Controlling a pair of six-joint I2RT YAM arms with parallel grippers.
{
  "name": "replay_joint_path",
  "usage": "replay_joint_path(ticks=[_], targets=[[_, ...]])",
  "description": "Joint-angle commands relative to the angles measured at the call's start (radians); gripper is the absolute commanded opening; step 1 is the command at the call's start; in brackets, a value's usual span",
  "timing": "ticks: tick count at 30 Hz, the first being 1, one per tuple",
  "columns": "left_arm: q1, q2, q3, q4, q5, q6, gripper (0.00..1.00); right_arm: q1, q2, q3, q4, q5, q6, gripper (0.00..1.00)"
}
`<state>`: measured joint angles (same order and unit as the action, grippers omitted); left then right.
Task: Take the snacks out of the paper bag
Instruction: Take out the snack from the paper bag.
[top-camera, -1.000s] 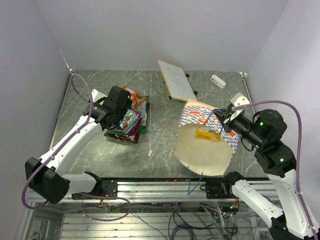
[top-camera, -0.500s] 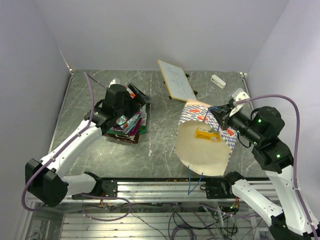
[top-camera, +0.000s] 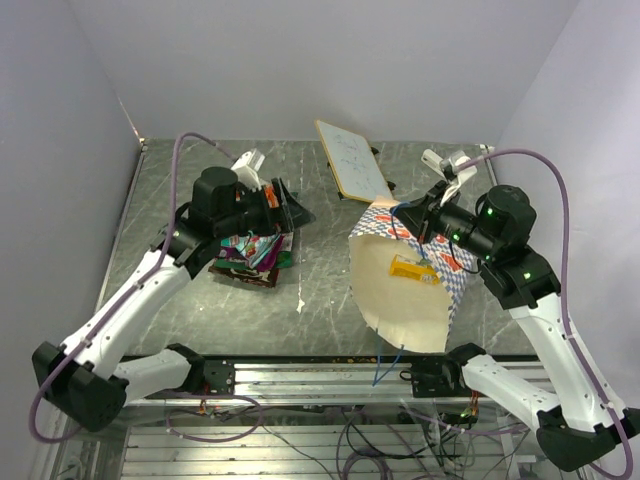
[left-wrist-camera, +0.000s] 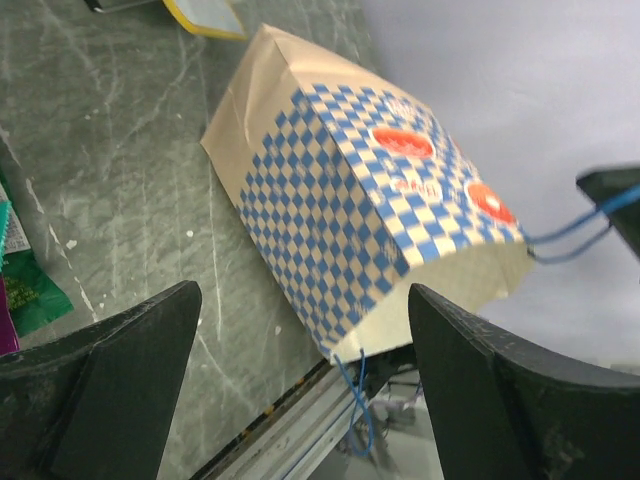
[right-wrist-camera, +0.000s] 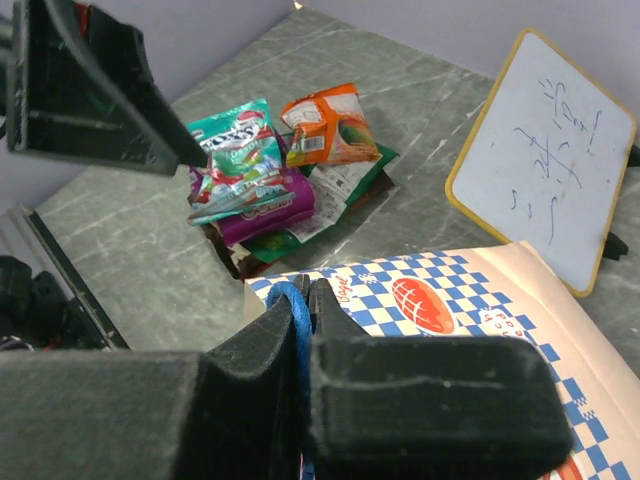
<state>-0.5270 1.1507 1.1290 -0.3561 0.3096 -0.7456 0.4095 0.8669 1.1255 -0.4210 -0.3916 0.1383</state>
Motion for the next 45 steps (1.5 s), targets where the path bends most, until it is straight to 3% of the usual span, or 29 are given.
replay_joint_path(ticks=[1,9,12,15,21,26,29,32,38,45], targets=[[0.005,-0.083,-0.068,0.019,0.131,0.107,0.94,0.0,-0.004,0.031,0.065,-0.009,0.082,0.0],[-0.011,-0.148,-0.114,0.059,0.242,0.15,0.89,0.001,0.002,0.018,0.105,-0.003,0.123,0.0],[-0.09,-0.172,-0.151,0.101,0.206,0.158,0.89,0.0,-0.004,0.029,0.065,0.039,0.103,0.0],[-0.247,-0.184,-0.166,0.131,0.08,0.176,0.88,0.0,-0.021,0.031,0.052,0.064,0.101,0.0],[-0.567,-0.083,-0.174,0.237,-0.176,0.259,0.75,0.001,-0.038,0.02,0.047,0.041,0.094,0.0],[-0.834,0.022,-0.271,0.476,-0.461,0.499,0.86,0.0,-0.052,0.035,0.014,0.009,0.069,0.0],[-0.934,0.18,-0.205,0.478,-0.649,0.645,0.86,0.001,-0.062,0.045,-0.008,0.002,0.058,0.0],[-0.947,0.316,-0.12,0.486,-0.779,0.691,0.85,0.0,-0.061,0.071,-0.036,-0.009,0.026,0.0],[-0.947,0.503,-0.133,0.729,-0.898,0.779,0.84,0.001,-0.064,0.113,-0.099,0.017,-0.033,0.0],[-0.902,0.682,-0.106,0.912,-0.913,0.883,0.84,0.0,-0.035,0.172,-0.143,0.005,-0.069,0.0]])
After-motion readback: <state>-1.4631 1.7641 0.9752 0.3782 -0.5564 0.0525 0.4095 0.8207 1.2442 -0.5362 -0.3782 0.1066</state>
